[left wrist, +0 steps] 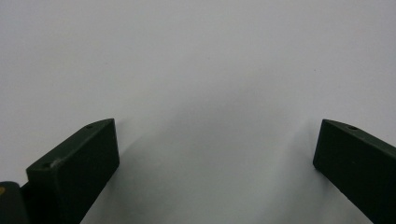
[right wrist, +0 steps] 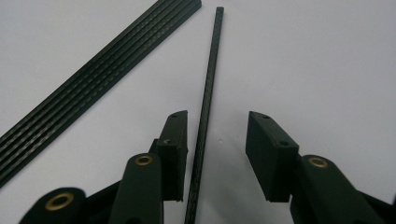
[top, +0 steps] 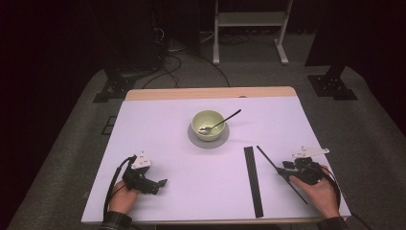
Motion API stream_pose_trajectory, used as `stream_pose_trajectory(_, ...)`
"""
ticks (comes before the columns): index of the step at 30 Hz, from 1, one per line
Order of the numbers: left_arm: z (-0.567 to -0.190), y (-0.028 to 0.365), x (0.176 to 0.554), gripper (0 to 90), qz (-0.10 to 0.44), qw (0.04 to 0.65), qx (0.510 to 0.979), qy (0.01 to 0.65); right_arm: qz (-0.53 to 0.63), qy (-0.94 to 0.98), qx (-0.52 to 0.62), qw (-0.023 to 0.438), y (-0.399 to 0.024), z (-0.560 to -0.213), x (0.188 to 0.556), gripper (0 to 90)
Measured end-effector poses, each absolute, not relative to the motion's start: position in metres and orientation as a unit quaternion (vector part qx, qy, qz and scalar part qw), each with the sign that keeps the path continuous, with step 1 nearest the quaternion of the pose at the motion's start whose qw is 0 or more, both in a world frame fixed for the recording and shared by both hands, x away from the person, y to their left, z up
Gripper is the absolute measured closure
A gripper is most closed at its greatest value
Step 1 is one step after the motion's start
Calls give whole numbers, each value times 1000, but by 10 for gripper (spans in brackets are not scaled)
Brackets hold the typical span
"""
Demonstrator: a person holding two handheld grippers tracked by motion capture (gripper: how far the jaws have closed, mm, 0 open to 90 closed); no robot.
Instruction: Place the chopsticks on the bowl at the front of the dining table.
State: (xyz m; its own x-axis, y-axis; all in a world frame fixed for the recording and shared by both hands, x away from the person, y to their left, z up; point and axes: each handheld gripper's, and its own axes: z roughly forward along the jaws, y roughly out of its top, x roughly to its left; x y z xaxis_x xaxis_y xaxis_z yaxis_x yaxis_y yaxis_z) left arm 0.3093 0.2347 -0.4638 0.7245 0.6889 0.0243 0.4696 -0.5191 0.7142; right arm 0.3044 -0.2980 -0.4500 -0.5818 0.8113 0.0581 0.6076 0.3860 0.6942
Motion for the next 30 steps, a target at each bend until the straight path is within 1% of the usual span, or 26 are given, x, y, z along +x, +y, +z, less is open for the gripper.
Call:
stream_pose_trajectory(1,-464,235,309,0,154,356,858,338,346,819,433,147,-298,-450,304,599)
stream_pose_trajectory(4,-464,235,309,0,154,356,858,338,343,823,430,142,-297,-451,309,643)
stream_pose_trajectory(9,-464,235,309,0,154,356,858,338,345,823,429,137,-297,-452,312,681)
stream_pose_trajectory(11,-464,235,309,0,154,356,858,338,346,823,429,134,-297,-452,313,716)
stream_pose_trajectory(17,-464,235,309,0,154,355,858,337,348,823,429,131,-298,-452,313,755)
stream_pose_trajectory(20,-464,235,309,0,154,355,858,337,348,823,428,131,-299,-452,314,791)
stream_pose_trajectory(30,-464,235,309,0,154,356,858,338,349,823,430,129,-300,-453,314,843)
